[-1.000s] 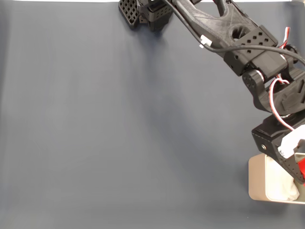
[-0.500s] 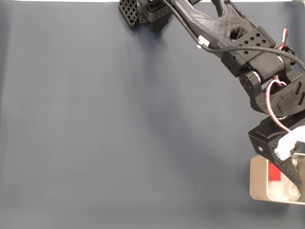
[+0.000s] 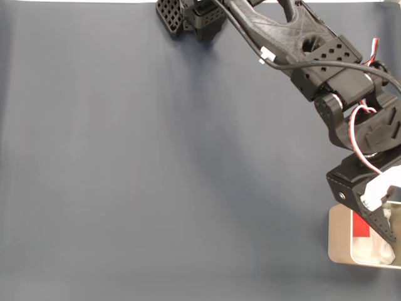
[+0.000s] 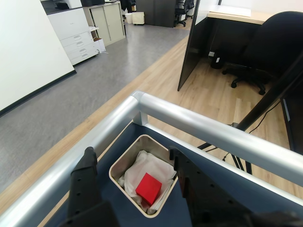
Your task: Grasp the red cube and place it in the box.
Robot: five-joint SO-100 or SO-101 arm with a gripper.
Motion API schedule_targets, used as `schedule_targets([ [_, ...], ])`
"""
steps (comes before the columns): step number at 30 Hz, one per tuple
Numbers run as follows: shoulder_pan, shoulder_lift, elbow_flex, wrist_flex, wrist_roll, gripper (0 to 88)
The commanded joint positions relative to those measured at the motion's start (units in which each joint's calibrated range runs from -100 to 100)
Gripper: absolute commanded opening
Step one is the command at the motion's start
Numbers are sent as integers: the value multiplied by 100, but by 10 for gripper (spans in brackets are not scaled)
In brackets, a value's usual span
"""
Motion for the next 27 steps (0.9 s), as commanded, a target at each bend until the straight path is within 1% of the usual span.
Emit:
schedule_targets([
  [1,85,-313,-29,-40,0,357],
  [12,85,-399,126,-81,24,357],
  [18,92,-443,163,-130,-5,341],
  [20,99,-469,163,-138,-24,304],
  [22,107,-529,199,-138,-39,236],
  [24,121,-599,245,-138,-39,159],
  [26,149,-694,309,-138,-44,49],
  [27,170,-746,345,-138,-44,9],
])
